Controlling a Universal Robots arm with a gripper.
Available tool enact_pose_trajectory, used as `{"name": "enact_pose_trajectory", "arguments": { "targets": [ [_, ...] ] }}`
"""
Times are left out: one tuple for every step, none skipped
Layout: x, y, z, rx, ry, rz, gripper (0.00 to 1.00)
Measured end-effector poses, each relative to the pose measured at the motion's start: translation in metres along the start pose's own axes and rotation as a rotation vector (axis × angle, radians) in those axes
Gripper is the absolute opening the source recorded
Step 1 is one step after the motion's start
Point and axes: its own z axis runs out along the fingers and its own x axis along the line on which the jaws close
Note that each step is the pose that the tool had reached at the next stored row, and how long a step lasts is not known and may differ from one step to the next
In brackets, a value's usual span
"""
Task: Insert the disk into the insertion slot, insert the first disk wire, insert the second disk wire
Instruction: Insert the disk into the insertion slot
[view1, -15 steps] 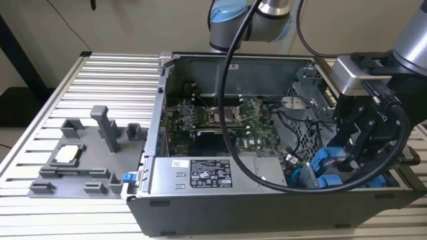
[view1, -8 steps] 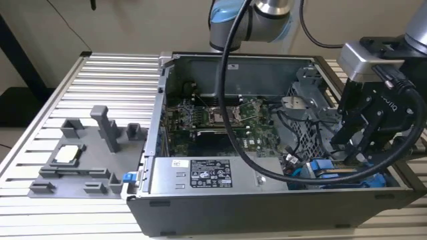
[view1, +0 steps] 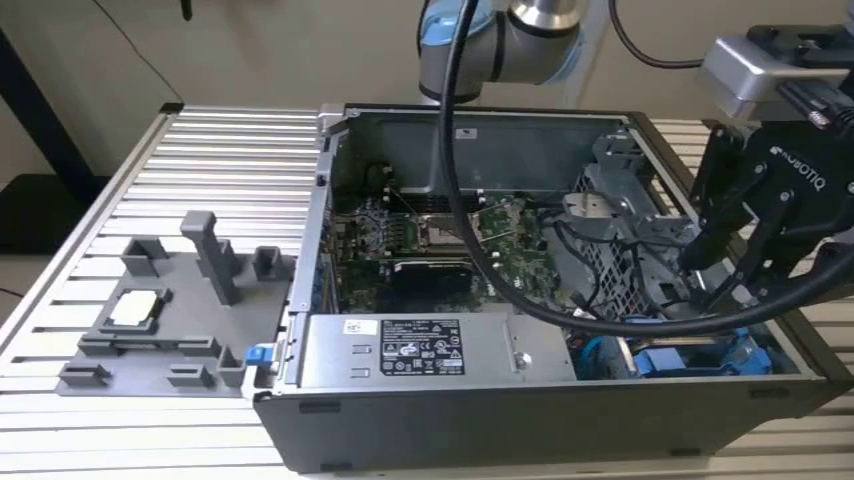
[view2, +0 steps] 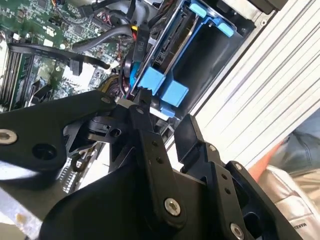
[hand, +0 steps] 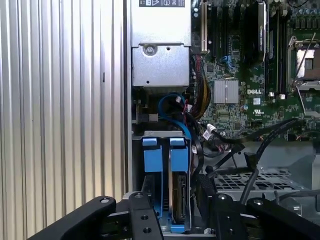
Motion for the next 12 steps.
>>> {"name": "enact_pose_trajectory", "arguments": {
  "targets": [
    [0.0,0.0002,0.0,0.0151,-0.0048,-0.001,0.47],
    [0.0,0.0003,-0.0001,0.0315,-0.0098,-0.002,0.47],
    [0.0,0.0003,-0.0001,0.0483,-0.0148,-0.004,0.47],
    [0.0,0.0003,-0.0001,0.0665,-0.0194,-0.005,0.47],
    [0.0,0.0003,-0.0001,0.0848,-0.0238,-0.007,0.47],
    [0.0,0.0003,0.0,0.1027,-0.0275,-0.009,0.47],
    [-0.0001,0.0003,0.0,0.1212,-0.0304,-0.011,0.47],
    [-0.0002,0.0003,0.0,0.1374,-0.0317,-0.014,0.47],
    [-0.0006,0.0004,0.0005,0.1457,-0.032,-0.02,0.47],
    [-0.0016,0.0004,0.0015,0.1513,-0.0325,-0.027,0.47],
    [-0.0025,0.0003,0.0027,0.1551,-0.033,-0.035,0.47],
    [-0.0029,0.0004,0.0035,0.1558,-0.0338,-0.046,0.47]
  ]
}}
